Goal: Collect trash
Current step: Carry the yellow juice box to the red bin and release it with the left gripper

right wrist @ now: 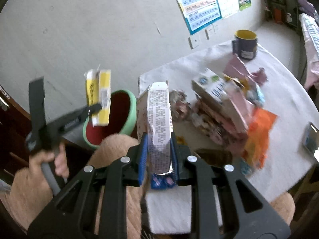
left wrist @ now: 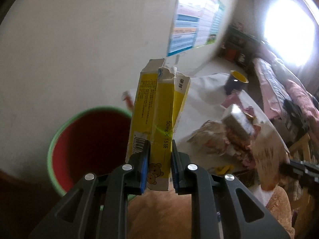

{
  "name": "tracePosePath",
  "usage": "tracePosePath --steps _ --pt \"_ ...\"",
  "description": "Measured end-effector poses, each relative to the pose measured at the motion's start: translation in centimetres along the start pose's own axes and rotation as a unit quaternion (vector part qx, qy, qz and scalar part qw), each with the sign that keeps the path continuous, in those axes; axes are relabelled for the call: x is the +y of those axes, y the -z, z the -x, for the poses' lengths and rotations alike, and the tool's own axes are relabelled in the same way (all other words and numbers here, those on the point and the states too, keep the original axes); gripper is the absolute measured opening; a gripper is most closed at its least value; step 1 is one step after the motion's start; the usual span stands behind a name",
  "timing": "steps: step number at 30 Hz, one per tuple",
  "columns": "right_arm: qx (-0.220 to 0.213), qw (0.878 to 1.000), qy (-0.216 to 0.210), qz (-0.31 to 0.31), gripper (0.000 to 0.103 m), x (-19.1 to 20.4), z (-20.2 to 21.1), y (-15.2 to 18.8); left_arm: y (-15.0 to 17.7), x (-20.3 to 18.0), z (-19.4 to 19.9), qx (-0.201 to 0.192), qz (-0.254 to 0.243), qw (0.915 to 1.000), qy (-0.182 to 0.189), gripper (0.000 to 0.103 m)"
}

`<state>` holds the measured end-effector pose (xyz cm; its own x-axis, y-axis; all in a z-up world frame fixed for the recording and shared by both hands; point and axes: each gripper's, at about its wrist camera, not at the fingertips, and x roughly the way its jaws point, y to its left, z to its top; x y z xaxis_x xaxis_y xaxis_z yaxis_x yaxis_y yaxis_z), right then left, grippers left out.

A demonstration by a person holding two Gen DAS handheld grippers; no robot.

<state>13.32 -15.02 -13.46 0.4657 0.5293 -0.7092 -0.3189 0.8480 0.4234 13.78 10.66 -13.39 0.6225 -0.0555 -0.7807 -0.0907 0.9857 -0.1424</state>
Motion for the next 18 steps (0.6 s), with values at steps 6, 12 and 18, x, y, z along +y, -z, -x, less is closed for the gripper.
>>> tracePosePath --steps 6,12,18 --pt "0.036 0.999 -0.029 0.019 0.022 3.9 -5.6 -2.6 1.3 4.8 -0.2 0.004 0.053 0.9980 -0.034 0.017" --pt "0.069 0.995 -0.048 0.058 0.022 8.8 -11.4 -4.4 2.2 9.6 -1.6 0.022 0.097 0.9931 -0.062 0.017" --pt "0.097 0.992 -0.051 0.067 0.022 11.2 -16.1 -5.5 2.7 11.5 -3.5 0.040 0.125 0.9900 -0.053 0.018"
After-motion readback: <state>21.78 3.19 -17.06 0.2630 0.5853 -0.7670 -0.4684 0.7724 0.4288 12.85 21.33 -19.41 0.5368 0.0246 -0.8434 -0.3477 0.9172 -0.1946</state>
